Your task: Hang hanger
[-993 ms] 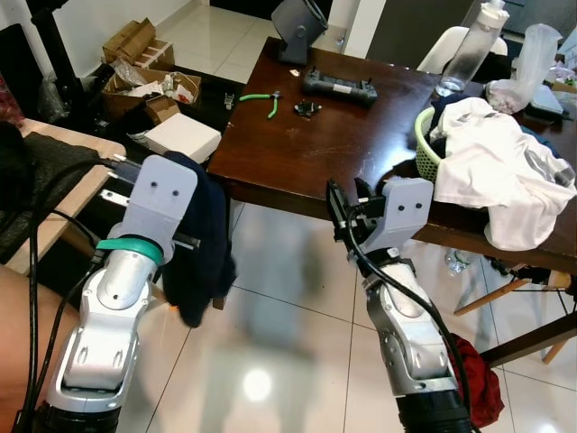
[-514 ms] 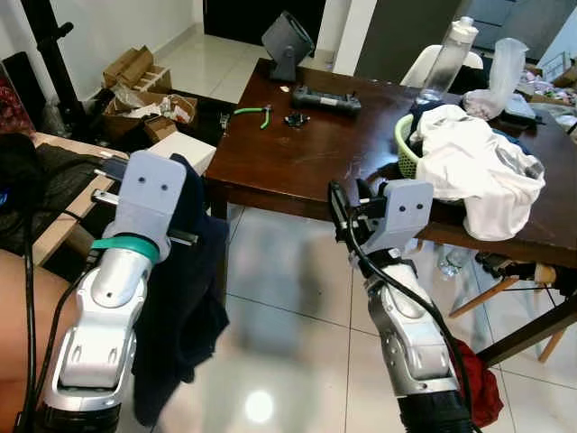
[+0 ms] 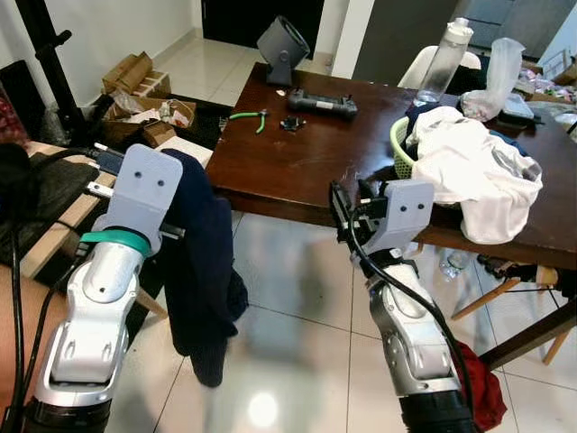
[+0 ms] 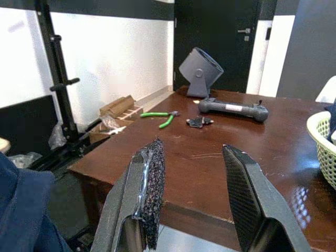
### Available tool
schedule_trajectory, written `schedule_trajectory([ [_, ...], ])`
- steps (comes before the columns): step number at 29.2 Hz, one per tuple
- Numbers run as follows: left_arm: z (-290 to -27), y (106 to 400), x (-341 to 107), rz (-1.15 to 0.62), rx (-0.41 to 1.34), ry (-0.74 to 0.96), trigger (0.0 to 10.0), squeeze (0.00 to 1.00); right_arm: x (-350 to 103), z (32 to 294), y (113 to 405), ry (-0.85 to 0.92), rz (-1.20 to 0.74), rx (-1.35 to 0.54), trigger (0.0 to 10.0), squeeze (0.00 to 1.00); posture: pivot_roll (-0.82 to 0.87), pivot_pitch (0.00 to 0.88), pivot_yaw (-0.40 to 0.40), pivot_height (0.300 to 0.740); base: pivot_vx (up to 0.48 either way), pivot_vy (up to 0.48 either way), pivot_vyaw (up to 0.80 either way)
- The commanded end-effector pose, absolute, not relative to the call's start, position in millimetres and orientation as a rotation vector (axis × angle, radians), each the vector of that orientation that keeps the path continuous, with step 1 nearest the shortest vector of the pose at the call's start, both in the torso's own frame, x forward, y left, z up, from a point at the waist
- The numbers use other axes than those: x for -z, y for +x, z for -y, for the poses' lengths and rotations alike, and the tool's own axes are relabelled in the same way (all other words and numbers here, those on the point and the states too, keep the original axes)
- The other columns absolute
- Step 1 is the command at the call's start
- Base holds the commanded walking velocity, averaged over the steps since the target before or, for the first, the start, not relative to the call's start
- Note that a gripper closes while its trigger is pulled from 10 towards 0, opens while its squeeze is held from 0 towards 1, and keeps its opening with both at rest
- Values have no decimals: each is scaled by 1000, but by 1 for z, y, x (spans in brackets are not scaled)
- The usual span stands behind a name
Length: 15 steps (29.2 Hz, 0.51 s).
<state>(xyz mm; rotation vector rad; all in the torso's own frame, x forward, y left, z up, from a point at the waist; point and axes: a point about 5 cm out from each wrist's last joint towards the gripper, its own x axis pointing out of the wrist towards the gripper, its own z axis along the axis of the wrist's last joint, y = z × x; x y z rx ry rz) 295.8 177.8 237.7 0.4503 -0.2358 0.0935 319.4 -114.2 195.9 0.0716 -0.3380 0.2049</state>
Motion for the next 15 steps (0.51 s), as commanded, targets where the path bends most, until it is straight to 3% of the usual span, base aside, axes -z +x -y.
schedule_trajectory([
  [1,-174,295,-247,288,-83,456,10000,0,-193,118,318,71,325,-191,10000,0,92,47,-9,740,454,0,0],
  [5,-173,294,-248,289,-77,450,10000,0,-194,119,319,82,320,-183,10000,0,93,47,-10,740,461,0,0],
  [15,-172,294,-247,295,-66,459,10000,0,-194,126,322,122,306,-138,10000,0,95,43,-9,740,471,0,-800],
])
